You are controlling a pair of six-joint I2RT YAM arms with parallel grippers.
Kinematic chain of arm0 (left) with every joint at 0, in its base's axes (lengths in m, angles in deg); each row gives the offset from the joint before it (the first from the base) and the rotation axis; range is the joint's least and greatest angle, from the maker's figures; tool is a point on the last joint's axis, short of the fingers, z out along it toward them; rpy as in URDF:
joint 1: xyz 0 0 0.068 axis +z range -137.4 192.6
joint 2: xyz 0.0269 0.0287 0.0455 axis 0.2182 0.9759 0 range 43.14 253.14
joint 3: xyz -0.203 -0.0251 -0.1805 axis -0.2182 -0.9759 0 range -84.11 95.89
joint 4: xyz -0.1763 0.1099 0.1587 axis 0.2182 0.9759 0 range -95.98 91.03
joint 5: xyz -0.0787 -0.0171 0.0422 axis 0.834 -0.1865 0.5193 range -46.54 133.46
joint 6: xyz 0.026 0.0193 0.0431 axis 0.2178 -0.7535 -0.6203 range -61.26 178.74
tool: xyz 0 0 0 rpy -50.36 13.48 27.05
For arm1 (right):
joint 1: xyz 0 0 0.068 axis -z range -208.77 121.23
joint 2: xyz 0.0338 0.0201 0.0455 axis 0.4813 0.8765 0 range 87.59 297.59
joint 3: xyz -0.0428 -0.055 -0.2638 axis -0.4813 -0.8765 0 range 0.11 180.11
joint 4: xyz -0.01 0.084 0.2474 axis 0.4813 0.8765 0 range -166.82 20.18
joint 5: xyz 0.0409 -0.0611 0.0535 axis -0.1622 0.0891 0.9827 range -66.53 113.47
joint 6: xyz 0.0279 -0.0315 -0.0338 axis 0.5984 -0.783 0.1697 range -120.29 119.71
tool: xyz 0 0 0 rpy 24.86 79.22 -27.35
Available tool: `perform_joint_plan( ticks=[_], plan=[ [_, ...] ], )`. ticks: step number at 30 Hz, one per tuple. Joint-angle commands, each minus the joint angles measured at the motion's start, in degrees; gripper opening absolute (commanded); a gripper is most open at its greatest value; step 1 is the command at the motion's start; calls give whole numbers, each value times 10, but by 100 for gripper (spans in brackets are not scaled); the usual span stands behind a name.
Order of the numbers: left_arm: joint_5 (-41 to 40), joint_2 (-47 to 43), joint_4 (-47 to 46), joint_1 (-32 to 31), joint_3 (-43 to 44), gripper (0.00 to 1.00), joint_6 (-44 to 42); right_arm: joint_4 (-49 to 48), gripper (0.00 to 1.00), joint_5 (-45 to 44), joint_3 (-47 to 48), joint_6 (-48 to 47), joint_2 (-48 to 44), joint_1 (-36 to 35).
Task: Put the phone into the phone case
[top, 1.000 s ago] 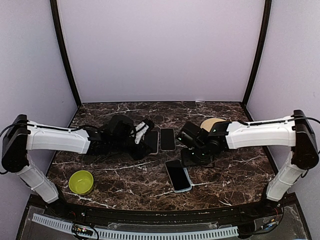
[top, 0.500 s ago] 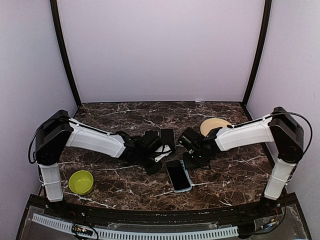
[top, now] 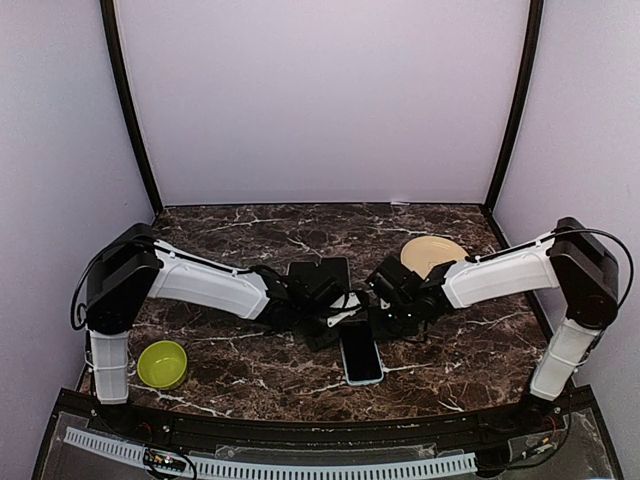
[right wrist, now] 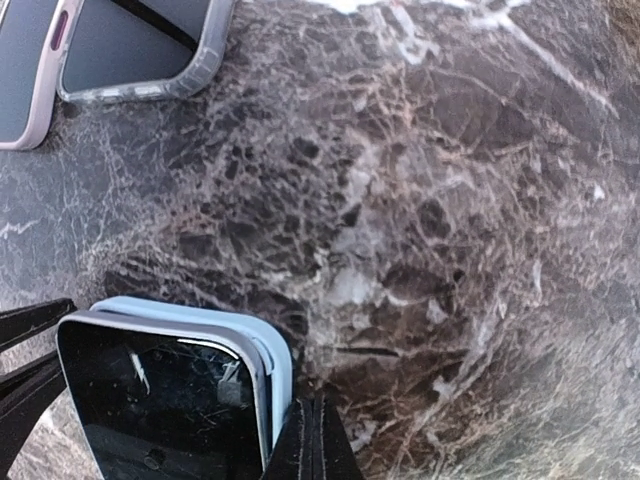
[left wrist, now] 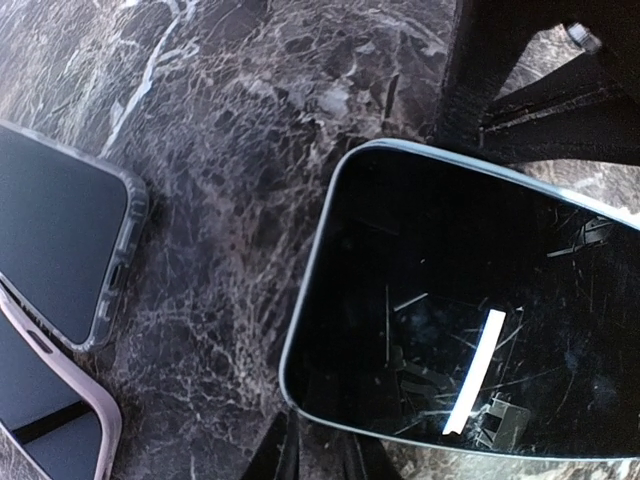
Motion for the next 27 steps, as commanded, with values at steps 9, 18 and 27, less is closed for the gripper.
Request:
perform_joint_plan(
  ticks=[9, 18, 27],
  plan=[
    [-38, -30, 59, -10, 4, 29, -2, 157, 24, -112, 67, -20, -51, 3],
    [34, -181, 58, 108, -73, 61, 84, 167, 20, -128, 123, 23, -32, -131],
    [56, -263, 16, 166, -140, 74, 83, 249, 20, -138, 227, 80, 85, -191]
  ],
)
